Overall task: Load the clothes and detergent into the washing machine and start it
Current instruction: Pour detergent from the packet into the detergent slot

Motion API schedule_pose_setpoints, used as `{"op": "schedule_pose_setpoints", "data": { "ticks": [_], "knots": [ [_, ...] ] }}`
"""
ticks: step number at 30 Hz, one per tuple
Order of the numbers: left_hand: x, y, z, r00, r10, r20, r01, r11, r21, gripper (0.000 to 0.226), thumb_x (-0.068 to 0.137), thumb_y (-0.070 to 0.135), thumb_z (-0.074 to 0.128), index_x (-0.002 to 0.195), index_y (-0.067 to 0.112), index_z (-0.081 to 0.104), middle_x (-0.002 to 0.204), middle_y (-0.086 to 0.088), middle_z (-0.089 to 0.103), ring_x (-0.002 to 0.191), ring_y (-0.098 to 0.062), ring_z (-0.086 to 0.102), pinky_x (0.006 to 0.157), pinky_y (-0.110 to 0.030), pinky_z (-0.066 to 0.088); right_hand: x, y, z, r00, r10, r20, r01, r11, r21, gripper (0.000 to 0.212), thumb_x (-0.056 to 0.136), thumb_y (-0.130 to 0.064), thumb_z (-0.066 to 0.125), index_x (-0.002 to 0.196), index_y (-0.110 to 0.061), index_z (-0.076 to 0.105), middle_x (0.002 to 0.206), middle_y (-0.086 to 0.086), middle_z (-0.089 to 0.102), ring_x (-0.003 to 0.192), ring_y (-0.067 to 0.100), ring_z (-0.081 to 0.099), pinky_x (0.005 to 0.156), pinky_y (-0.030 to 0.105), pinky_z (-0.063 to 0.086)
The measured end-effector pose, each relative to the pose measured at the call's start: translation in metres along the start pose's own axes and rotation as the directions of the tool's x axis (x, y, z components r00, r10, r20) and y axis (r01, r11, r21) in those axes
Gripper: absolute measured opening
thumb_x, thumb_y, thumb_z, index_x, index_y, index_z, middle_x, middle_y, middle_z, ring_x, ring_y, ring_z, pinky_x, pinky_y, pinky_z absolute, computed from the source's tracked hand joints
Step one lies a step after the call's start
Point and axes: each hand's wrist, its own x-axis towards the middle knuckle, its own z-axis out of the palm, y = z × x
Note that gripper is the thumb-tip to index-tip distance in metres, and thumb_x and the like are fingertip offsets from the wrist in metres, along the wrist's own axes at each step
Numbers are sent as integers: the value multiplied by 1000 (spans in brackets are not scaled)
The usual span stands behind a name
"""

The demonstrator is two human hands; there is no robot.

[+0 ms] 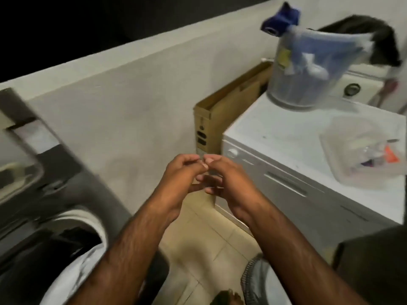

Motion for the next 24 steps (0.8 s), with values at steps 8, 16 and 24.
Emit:
{"op": "schedule_pose_setpoints", "data": {
  "ticks": [8, 16, 24],
  "knots": [
    [39, 16, 207, 964, -21, 267, -11, 993, 121, 35, 84, 26, 69, 118, 21, 63, 119, -6, 68, 110, -21, 67, 92, -47, 59, -18, -31, -192, 938, -4, -345, 37, 995, 90, 24, 101, -31, 57, 120, -26, 70, 108, -5, 78, 105, 21, 75, 78, 33, 55],
    [55, 23, 358, 875, -36, 483, -68, 978, 196, 37, 86, 19, 66, 122, 16, 60, 120, -6, 67, 109, -18, 67, 92, -43, 59, -44, -56, -324, 821, -70, -567, 99, 995, 21, 25, 99, -23, 57, 120, -25, 69, 104, -4, 78, 101, 21, 75, 75, 32, 52],
    [90, 25, 445, 864, -88, 495, -64, 957, 282, 16, 90, 3, 58, 81, 16, 54, 114, -21, 65, 107, -36, 67, 94, -48, 58, -3, -62, -421, 698, -138, -703, 26, 986, -168, 29, 98, -9, 58, 124, -19, 67, 118, 3, 71, 106, 24, 70, 75, 28, 54]
  ]
}}
